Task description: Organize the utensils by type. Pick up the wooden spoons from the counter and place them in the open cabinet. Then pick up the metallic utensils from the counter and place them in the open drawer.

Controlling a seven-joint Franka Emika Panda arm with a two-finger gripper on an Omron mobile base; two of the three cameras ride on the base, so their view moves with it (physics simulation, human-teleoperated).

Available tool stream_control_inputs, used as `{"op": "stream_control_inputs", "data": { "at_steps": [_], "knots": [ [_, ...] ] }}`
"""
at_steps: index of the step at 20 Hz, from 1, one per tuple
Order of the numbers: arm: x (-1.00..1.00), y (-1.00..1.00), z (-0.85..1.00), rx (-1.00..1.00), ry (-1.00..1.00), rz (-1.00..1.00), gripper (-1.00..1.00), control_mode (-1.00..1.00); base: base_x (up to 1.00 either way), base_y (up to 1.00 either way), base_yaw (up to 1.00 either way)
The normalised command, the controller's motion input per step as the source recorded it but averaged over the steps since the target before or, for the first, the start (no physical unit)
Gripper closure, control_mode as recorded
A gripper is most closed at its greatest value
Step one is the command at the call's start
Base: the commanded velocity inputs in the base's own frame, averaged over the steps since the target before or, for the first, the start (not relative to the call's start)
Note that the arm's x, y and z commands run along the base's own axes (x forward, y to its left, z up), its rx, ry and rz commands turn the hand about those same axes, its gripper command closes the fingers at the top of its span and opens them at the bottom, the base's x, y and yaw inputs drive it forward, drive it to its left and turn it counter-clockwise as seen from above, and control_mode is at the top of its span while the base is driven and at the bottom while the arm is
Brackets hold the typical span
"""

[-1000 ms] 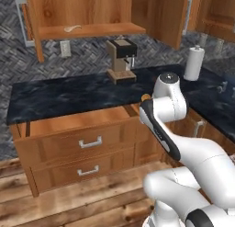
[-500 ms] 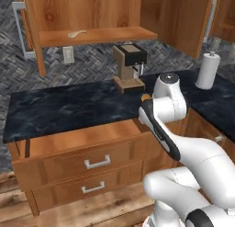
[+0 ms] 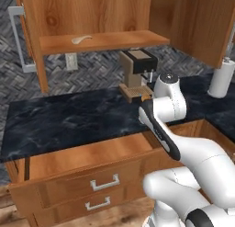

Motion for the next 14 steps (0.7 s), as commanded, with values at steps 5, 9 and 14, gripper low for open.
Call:
{"op": "stream_control_inputs", "data": {
  "at_steps": [5,9,14],
  "knots": [
    [0.00,0.00,0.00,0.00,0.00,0.00,1.00,1.00,0.50,0.17,0.00],
    [0.00,0.00,0.00,0.00,0.00,0.00,1.00,1.00,0.40,0.18,0.00],
    [0.00,0.00,0.00,0.00,0.00,0.00,1.00,1.00,0.35,0.16,0.00]
  ]
}}
